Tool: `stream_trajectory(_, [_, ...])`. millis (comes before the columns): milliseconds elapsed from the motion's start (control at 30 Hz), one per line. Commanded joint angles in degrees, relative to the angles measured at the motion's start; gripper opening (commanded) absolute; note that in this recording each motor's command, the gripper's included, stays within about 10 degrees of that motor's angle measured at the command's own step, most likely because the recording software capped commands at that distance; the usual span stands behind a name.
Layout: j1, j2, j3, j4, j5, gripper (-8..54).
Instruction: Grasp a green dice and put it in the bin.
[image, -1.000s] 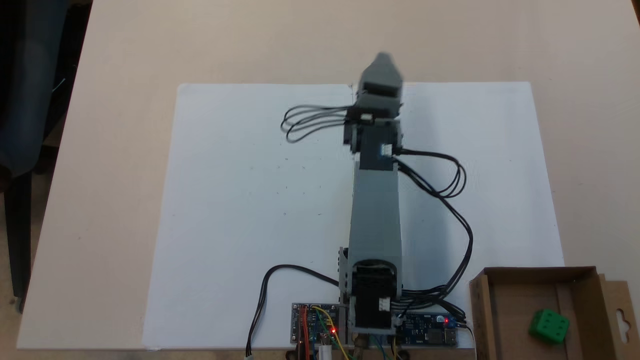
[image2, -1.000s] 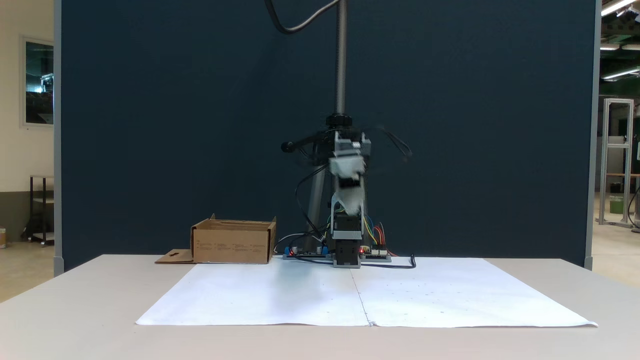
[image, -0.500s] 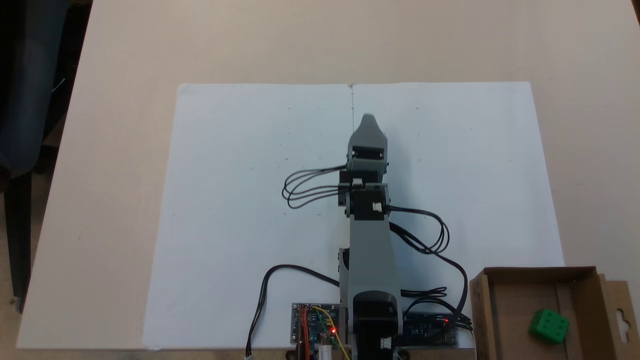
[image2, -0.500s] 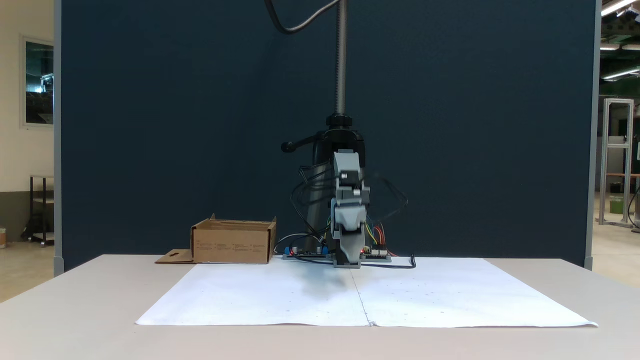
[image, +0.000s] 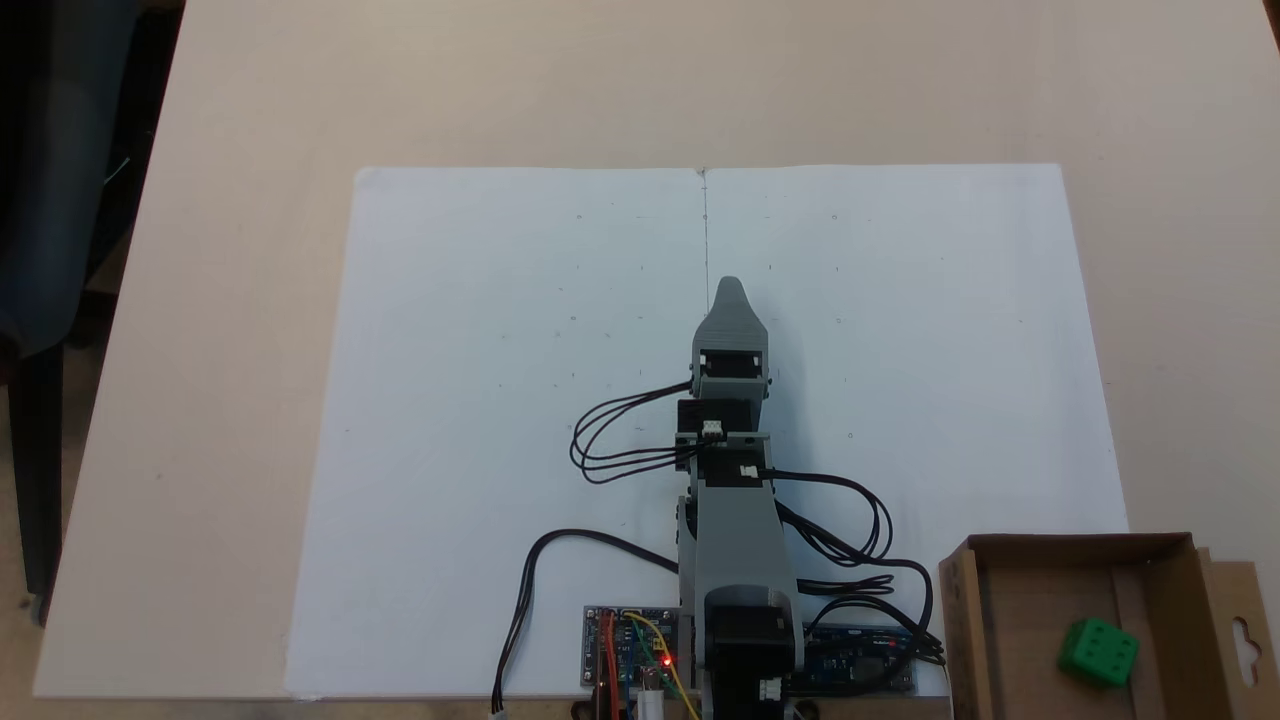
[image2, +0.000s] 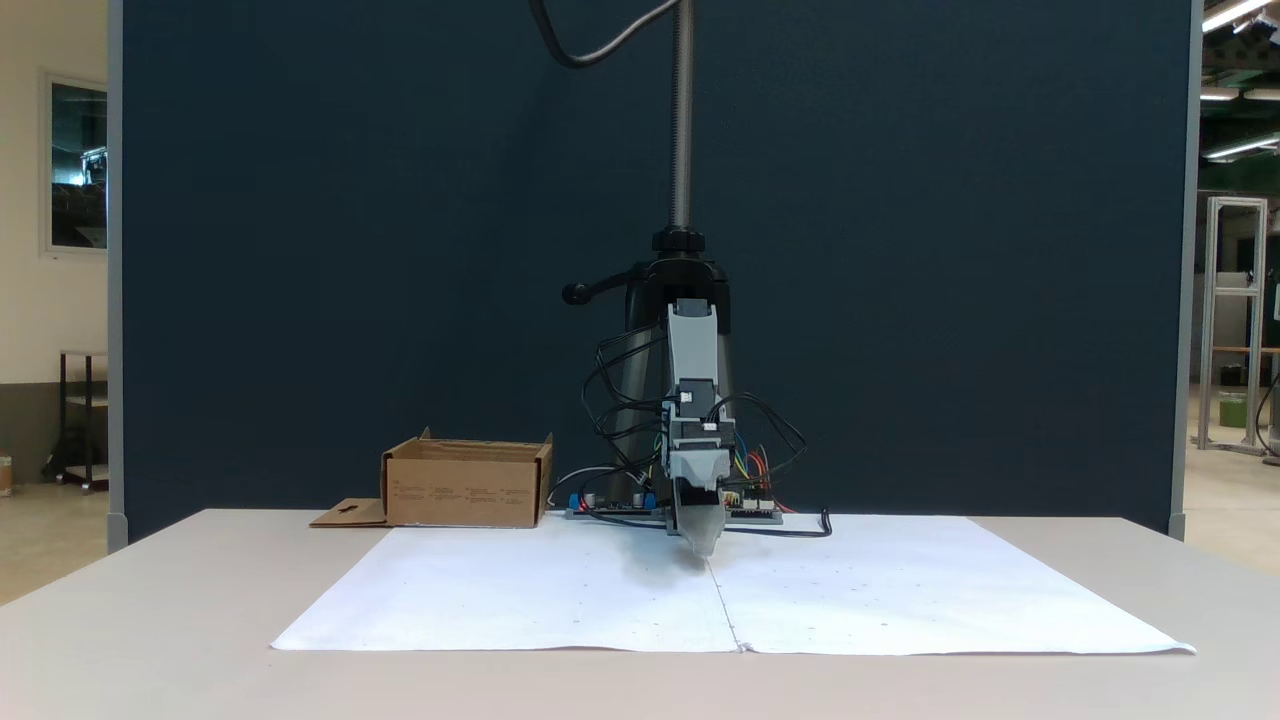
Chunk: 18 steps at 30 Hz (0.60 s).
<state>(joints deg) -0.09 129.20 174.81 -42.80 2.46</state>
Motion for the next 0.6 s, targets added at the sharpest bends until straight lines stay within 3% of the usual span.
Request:
stream_trajectory(0, [0.8,6.8,4.3,-9.7,-3.3,42.7])
stream_trajectory(567, [1.1,6.6,4.3,-27.7,-3.2,44.6])
